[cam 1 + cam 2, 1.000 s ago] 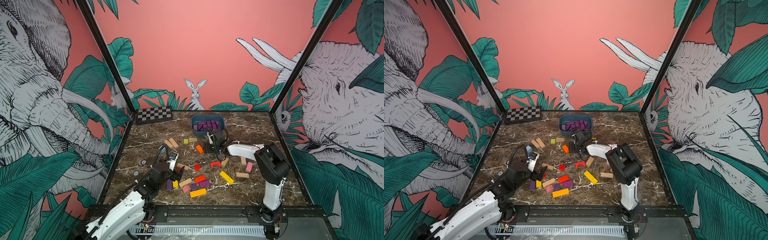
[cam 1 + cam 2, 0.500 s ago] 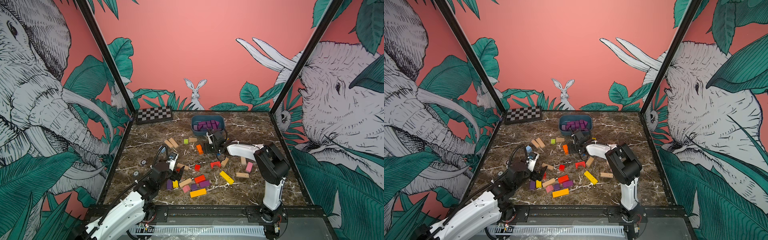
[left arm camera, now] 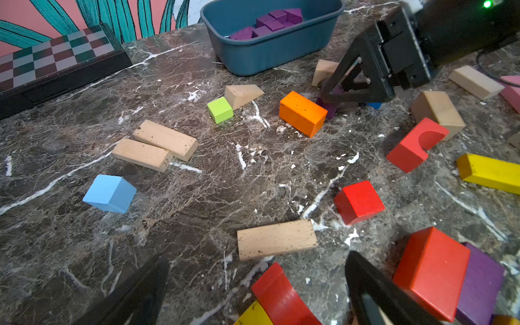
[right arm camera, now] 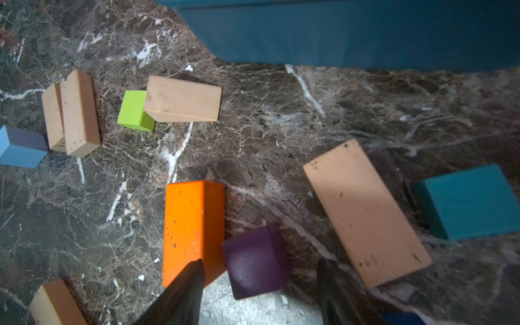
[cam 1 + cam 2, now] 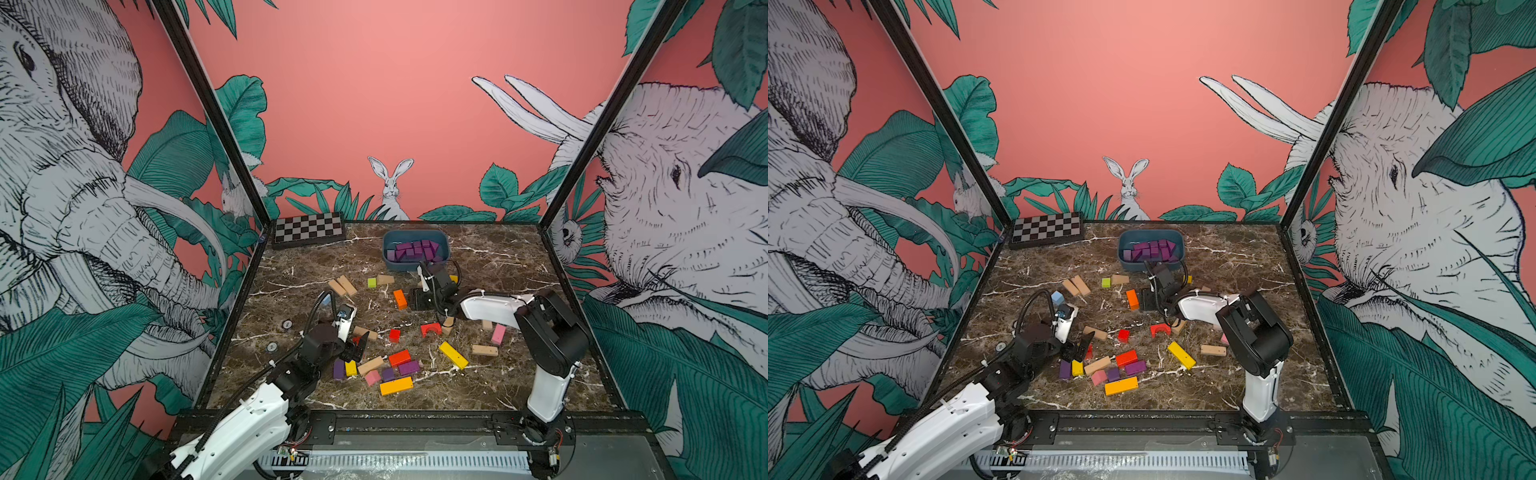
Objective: Pick purple bricks into the storage bin
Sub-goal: Adjust the building block at the center of the board, then pick up the building block from the center of the board.
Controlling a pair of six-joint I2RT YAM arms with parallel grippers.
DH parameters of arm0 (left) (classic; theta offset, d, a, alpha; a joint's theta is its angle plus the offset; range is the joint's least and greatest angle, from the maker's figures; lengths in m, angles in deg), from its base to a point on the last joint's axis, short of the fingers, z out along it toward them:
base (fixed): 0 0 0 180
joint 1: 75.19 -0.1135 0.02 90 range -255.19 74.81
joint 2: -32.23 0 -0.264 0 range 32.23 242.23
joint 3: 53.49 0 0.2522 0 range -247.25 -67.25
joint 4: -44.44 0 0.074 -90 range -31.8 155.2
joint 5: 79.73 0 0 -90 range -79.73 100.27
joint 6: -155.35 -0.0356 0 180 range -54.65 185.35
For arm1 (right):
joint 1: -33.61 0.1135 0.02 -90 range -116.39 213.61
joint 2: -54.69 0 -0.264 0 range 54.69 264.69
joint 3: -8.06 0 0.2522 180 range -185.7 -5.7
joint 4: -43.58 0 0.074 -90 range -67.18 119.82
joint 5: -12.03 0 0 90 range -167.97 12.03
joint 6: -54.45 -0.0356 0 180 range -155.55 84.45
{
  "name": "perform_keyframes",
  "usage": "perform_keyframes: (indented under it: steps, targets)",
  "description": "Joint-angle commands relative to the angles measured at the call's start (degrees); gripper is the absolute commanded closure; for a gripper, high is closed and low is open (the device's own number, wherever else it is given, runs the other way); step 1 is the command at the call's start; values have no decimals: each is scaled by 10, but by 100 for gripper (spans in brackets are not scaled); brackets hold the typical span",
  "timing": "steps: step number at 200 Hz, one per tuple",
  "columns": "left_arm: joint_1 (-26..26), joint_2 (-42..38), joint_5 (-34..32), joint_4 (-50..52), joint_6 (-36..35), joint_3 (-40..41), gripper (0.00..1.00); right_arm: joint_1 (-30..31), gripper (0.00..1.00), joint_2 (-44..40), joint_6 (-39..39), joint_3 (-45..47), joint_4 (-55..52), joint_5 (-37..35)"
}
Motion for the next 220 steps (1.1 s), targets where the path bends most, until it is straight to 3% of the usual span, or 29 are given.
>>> perform_keyframes:
  steps: [1,162,220]
  targets:
    - [-1,-7,0,-9,1,0,1,-2,34,-21,-2,8,18,-18]
    - [-1,-9,-2,-7,1,0,1,-3,43,29,6,-30,-15,-12]
    - [-1,-11,-2,-7,2,1,1,-3,56,27,3,-29,-5,-9]
